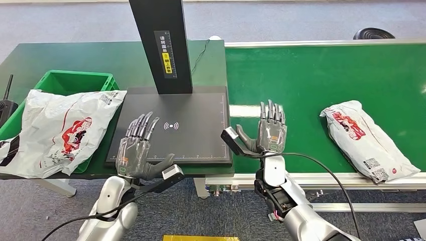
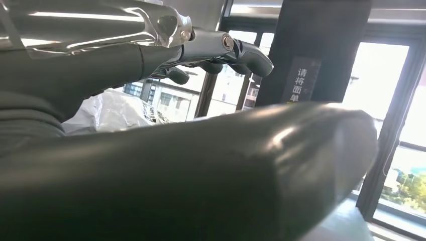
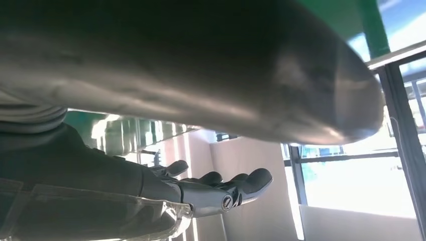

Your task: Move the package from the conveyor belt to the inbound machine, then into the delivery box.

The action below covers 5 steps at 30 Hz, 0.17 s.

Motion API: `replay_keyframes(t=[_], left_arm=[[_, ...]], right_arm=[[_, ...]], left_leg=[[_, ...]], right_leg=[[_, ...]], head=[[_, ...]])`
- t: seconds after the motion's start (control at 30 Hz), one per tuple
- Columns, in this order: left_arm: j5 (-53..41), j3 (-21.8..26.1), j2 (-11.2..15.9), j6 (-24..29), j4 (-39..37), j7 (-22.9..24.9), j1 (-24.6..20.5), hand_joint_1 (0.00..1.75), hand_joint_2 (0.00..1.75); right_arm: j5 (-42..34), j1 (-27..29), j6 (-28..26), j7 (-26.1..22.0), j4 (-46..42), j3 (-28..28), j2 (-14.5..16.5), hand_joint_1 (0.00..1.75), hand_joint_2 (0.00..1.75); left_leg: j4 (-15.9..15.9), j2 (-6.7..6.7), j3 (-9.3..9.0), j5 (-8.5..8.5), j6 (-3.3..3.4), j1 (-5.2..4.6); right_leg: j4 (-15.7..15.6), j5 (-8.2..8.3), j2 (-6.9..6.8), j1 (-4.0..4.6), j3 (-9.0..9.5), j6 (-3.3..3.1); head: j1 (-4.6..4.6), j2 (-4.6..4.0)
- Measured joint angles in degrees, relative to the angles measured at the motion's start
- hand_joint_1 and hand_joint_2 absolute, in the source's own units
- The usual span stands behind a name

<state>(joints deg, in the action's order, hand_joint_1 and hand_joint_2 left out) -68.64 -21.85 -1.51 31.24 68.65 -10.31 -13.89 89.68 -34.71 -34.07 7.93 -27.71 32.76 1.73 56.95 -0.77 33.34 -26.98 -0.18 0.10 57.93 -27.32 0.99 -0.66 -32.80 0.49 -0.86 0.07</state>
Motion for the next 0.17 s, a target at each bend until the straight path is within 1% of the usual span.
replay_keyframes(t=[0.17], left_arm=[[1.08, -0.05, -0.45, -0.39, 2.98, 0.17, 1.93, 0.00, 0.00]], right_arm=[[-0.01, -0.60, 0.88, 0.02, 1.93, 0.73, -0.04, 0.00, 0.00]], left_leg=[[0.00, 0.00, 0.00, 0.00, 0.00, 0.00]], right_leg=[[0.00, 0.00, 0.00, 0.00, 0.00, 0.00]], head=[[0.01, 0.00]])
